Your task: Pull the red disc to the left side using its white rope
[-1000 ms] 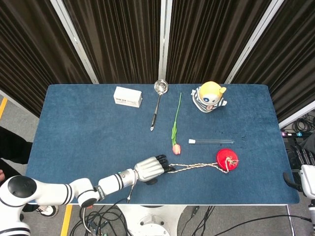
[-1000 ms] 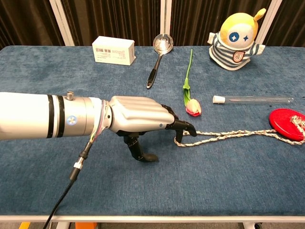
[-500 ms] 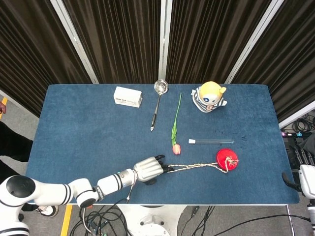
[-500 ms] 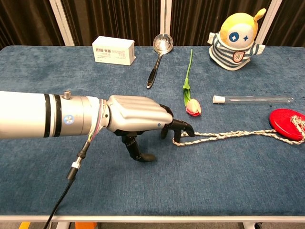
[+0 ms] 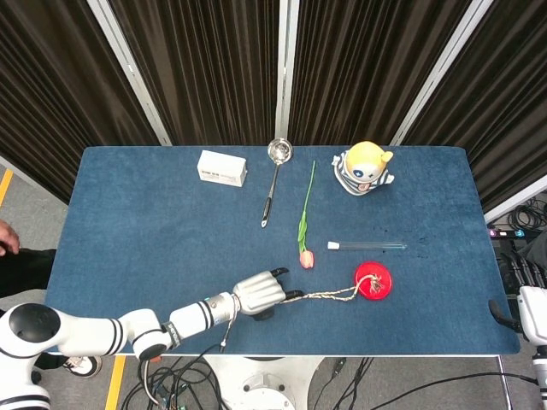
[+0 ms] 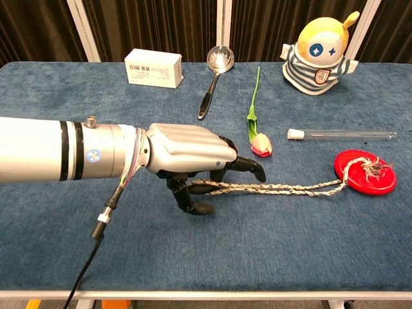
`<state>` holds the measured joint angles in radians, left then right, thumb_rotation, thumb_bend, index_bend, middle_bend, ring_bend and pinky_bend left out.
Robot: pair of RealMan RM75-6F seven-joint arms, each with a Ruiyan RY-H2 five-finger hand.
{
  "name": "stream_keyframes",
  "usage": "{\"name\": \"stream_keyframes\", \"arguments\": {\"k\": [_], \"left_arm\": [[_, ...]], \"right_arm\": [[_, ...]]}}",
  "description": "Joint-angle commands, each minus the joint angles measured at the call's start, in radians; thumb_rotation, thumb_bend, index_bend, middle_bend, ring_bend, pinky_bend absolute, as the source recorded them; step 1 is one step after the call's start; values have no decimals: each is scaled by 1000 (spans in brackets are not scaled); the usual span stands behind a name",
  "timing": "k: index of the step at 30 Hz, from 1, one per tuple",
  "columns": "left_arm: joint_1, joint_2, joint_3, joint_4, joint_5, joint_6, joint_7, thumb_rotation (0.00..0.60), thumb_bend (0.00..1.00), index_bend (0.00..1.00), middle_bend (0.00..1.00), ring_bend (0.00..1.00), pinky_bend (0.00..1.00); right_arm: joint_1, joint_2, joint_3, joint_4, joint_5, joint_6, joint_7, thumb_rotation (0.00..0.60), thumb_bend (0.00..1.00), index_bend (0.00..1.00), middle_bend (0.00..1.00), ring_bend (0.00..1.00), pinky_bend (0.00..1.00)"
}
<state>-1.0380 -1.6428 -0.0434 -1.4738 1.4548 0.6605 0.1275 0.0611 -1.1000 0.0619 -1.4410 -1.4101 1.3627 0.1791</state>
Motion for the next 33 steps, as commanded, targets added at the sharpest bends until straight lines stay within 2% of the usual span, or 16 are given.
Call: {"name": "stream_keyframes", "arguments": {"k": [1,3,5,8,10,12,14,20,26,29,33], "left_arm": [[1,1,-1,0,-6,3,10,600,379,163,845,500,120],[4,1,-3,2,-15,9,27,600,399,201,866,544,147],[8,1,-8,-1,-29,17,41,600,459,277,888,581,183],[17,4,-17,-11,-58,29,67,600,554,465,912,617,265],[21,7,-21,-18,-76,34,81,600,568,594,923,639,347],[26,13,-25,-27,-97,40,100,600,574,682,923,650,425],[28,21,-28,-37,-114,43,115,600,579,729,920,653,481],[49,93,-29,-101,-151,73,160,600,592,747,915,653,553],[100,234,-8,-223,-197,110,165,600,592,749,914,665,596],[142,328,17,-303,-206,132,133,600,593,751,913,670,601],[206,454,77,-388,-170,171,110,600,596,751,913,671,601]], "right_arm": [[0,0,0,1,0,-1,0,600,270,0,0,0,0],[1,0,0,0,0,-1,1,600,272,0,0,0,0],[1,0,0,1,0,-2,1,600,273,0,0,0,0],[2,-1,0,1,1,-5,1,600,276,0,0,0,0],[3,-2,0,1,1,-7,0,600,276,0,0,0,0],[3,-1,0,-1,0,-5,-1,600,275,0,0,0,0],[3,0,0,-3,-1,-4,-1,600,276,0,0,0,0],[4,3,1,-12,-3,-1,-10,600,277,0,0,0,0],[6,2,-1,-22,-8,-1,-19,600,277,0,0,0,0],[8,3,-1,-25,-10,-1,-23,600,277,0,0,0,0],[12,5,1,-33,-10,-3,-31,600,277,0,0,0,0]]}}
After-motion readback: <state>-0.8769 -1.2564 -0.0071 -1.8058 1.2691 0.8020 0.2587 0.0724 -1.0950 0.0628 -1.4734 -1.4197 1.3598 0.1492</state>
